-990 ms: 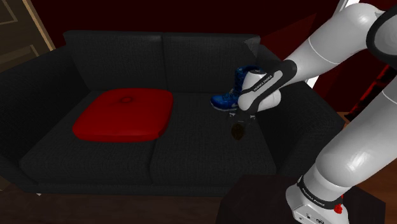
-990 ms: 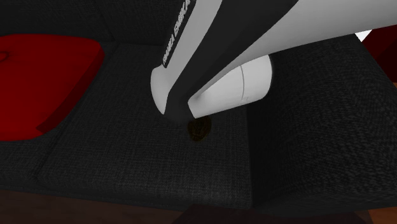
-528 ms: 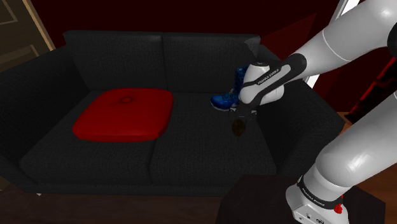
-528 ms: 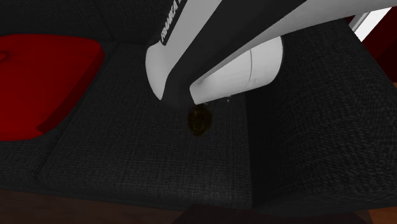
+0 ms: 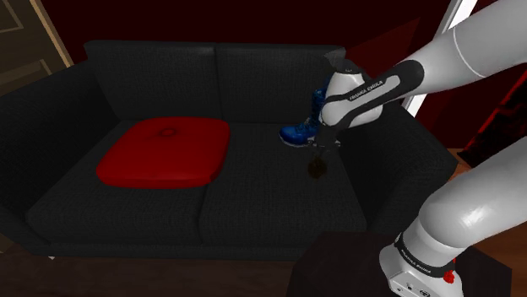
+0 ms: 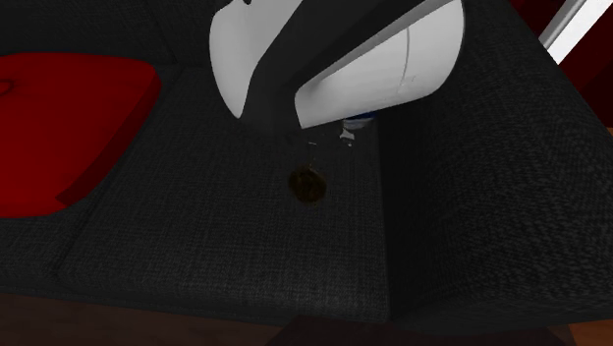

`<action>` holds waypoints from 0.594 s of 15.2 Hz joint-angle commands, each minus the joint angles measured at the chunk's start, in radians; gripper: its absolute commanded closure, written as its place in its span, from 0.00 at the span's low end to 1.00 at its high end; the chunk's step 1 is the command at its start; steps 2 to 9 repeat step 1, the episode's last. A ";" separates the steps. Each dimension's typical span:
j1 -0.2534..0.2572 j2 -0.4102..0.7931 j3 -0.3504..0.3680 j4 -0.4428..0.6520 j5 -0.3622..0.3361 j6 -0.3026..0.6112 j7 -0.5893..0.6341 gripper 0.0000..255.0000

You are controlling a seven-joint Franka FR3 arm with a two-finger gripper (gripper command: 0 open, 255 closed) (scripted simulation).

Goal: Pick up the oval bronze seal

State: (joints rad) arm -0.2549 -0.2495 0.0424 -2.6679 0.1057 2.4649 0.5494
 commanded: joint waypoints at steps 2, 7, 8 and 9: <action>0.000 -0.007 0.000 0.003 -0.001 -0.010 0.001 1.00; 0.000 -0.007 0.000 0.003 -0.001 -0.010 0.001 1.00; 0.000 -0.007 0.000 0.003 -0.001 -0.010 0.001 1.00; 0.000 -0.007 0.000 0.003 -0.001 -0.010 0.001 1.00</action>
